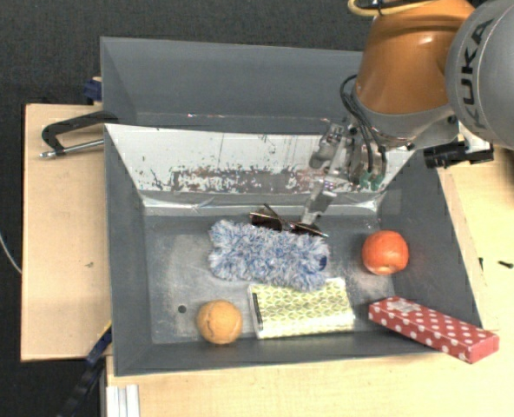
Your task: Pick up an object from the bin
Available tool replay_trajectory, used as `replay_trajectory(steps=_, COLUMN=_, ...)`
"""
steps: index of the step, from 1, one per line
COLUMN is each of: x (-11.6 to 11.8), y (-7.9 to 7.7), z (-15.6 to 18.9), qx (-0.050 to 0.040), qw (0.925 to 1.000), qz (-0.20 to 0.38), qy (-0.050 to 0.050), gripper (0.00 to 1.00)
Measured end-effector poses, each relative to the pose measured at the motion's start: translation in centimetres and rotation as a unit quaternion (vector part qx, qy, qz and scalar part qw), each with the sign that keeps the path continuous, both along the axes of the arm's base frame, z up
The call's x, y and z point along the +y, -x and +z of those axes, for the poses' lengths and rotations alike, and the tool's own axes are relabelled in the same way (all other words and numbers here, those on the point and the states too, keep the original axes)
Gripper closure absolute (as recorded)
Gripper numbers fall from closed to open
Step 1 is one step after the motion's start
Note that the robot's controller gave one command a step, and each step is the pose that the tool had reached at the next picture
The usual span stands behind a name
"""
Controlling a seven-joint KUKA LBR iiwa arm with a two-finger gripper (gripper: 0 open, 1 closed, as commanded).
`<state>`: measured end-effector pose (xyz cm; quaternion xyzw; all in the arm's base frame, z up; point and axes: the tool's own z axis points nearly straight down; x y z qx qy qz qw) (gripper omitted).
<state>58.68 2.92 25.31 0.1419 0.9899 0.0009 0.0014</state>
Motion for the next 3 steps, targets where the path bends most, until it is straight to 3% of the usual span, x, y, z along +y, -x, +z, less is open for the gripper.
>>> replay_trajectory(steps=1, x=-0.1, y=-0.3, z=4.5, qx=-0.0047, qw=1.0000, qz=-0.006, qy=0.000, gripper=0.00)
replay_trajectory(steps=2, x=0.7, y=-0.3, z=-0.2, qx=-0.0036, qw=0.9999, qz=0.013, qy=0.000, gripper=0.00)
replay_trajectory(steps=3, x=3.4, y=3.1, z=-6.2, qx=-0.0005, qw=0.9998, qz=-0.021, qy=0.000, gripper=0.00)
